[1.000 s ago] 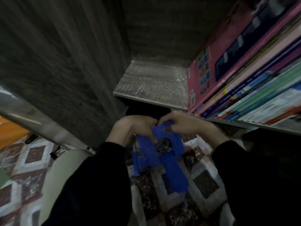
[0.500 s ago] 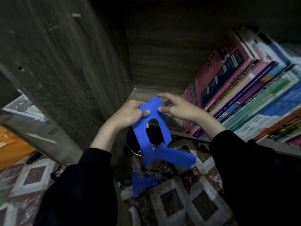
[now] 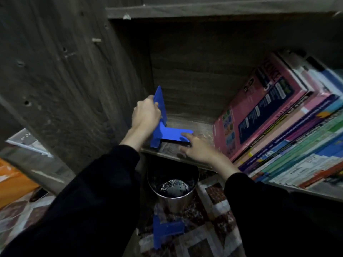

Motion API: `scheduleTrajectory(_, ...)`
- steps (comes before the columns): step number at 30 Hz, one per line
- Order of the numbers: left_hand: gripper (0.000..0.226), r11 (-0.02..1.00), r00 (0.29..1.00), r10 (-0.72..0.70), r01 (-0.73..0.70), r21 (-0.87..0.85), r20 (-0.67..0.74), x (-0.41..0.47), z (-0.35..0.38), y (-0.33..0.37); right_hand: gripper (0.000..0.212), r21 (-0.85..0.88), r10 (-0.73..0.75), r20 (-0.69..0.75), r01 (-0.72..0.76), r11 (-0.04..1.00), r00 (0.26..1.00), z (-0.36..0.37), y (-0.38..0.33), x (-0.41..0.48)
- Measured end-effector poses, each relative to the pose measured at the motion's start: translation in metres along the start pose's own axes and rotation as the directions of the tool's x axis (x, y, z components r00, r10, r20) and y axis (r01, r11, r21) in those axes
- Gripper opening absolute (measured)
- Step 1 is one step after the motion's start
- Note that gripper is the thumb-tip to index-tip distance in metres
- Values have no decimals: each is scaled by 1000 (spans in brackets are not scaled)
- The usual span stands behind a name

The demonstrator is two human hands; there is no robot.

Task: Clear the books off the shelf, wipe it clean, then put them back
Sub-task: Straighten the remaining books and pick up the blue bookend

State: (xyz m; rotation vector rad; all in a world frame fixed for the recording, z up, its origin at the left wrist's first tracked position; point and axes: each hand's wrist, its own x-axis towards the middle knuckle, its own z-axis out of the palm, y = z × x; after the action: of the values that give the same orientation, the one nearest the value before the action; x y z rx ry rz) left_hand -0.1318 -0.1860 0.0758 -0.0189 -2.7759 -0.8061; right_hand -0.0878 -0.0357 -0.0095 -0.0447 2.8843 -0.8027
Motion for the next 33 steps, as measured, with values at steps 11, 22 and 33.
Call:
scheduleTrajectory(11,29,986,993,73,-85,143,89,72,36,-13,69,-71,74,9,-74,995,997,45,9,64)
scheduleTrajectory(22,50,685,906,423,-342,644,30,76,39,-32,80,-103,75,57,-69,992,996,47,-1,73)
scheduleTrajectory(33,67,886,941,323,-337,319,99,36,18,19,60,-45,-154,-420,149,988,894,-25,-17,-10)
